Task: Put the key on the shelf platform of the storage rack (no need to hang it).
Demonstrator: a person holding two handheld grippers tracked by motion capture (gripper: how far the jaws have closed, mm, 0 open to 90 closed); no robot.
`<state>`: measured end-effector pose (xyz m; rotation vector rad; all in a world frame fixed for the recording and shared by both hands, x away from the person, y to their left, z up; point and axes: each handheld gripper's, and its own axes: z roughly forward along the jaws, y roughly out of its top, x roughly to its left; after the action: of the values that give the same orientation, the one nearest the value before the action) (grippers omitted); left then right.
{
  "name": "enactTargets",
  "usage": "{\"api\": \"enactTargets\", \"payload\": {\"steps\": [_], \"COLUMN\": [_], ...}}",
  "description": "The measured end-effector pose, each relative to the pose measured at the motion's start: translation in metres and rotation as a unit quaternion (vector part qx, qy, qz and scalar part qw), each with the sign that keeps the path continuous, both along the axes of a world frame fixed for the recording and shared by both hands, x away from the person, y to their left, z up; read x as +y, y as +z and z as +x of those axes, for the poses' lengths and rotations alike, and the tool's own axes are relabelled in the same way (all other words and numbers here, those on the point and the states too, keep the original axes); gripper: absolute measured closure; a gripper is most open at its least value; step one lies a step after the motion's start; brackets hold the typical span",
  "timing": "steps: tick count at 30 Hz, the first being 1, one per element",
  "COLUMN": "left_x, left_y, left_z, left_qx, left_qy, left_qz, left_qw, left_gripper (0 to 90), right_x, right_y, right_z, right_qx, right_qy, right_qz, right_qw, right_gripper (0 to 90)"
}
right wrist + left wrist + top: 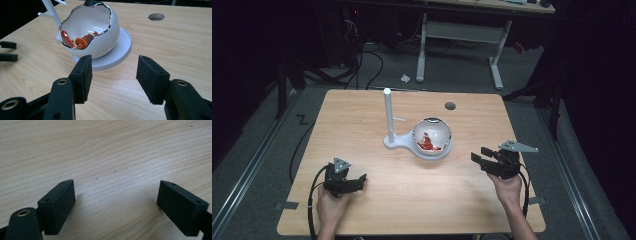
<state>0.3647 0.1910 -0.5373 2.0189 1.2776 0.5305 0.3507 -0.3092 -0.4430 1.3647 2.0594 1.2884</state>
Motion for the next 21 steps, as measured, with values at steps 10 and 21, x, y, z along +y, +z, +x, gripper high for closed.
{"api": "enactTargets", "payload": {"steps": [10,21], "left_x": [0.000,0.000], "left_y": [0.000,0.000], "left_z": [0.000,0.000], "left_qx": [0.000,0.000], "left_qy": [0.000,0.000], "left_qz": [0.000,0.000], "left_qw": [1.0000,1.0000], "left_gripper": [15.4,15.4], "right_x": [0.004,0.008], "right_y": [-0.009,-0.018], "right_z": [-0.002,-0.003], "right_qx": [0.008,0.012], "right_qy": [0.005,0.007], "right_qz": [0.000,0.001], "right_qw": [1.0000,0.9999], "right_gripper": [46.9,47.1]}}
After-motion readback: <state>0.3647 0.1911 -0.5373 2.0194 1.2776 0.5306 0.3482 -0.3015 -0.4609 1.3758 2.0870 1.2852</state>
